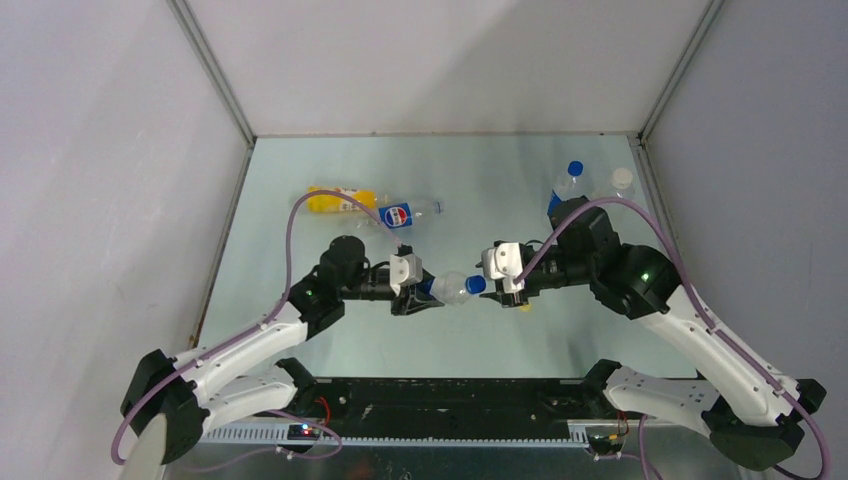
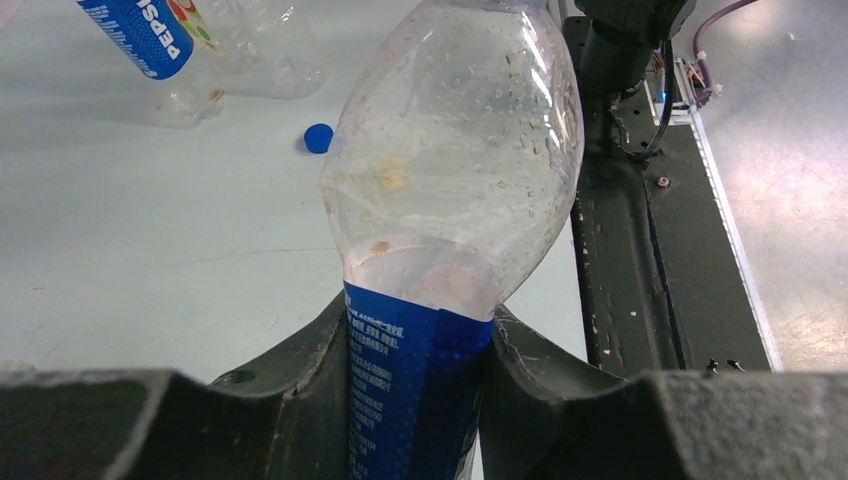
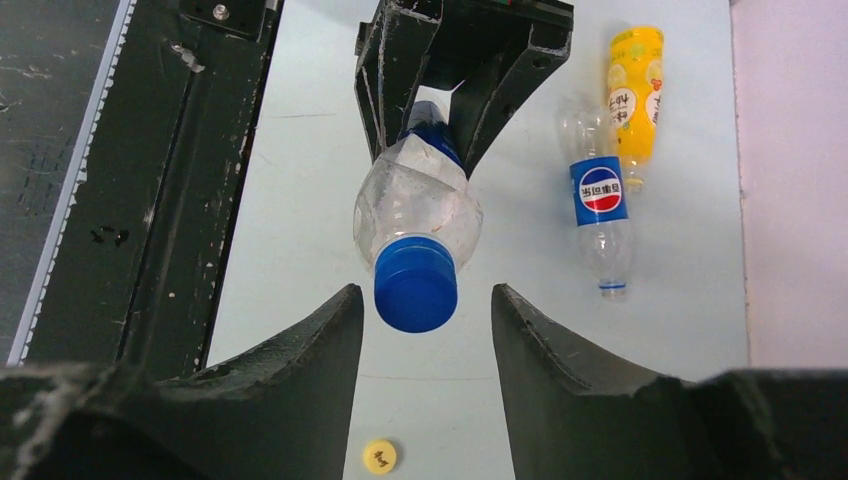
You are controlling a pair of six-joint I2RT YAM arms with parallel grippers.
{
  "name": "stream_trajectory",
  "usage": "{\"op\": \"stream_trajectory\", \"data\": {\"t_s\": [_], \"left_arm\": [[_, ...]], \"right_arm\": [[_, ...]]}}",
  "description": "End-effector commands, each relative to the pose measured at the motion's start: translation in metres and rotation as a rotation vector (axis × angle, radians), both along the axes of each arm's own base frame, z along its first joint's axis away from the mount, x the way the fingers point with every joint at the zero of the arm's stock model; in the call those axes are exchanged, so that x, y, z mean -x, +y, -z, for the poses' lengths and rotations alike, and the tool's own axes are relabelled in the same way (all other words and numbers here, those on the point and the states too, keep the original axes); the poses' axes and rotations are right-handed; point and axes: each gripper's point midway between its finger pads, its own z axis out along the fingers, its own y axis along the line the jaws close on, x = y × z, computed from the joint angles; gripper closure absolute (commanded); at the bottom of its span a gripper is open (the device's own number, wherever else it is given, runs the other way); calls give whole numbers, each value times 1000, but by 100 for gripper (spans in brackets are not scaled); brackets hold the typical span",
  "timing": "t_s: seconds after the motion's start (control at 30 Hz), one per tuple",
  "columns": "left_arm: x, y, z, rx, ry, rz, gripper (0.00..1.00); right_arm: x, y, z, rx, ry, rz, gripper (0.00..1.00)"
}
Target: Screw on the bottle caps
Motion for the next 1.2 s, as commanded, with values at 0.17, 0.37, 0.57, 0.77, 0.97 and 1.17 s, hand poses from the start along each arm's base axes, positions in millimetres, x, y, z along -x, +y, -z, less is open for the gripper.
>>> {"op": "stream_trajectory", "data": {"t_s": [0.17,0.37,0.57,0.77,0.97,1.17], "left_arm": [[-4,-5,-31,51,-64,22,100],[-6,-5,-36,58,-74,12,100],[-17,-3,-43,72,-107,-56,100],[-45,12,-62,110,-247,-268,100],[-59,30,-70,114,-479,-494,100],[-62,29,-59,73,-530,-526,100]], "right_arm": [[3,9,-3,-23,-3,-46,53],[6,10,-1,-19,16,-49,60],[1,15,-2,-36,88,13,83],[-14,26,-2,-85,323,239,98],[-51,32,4,-211,700,717,100],[-51,47,6,-257,901,793,86]]}}
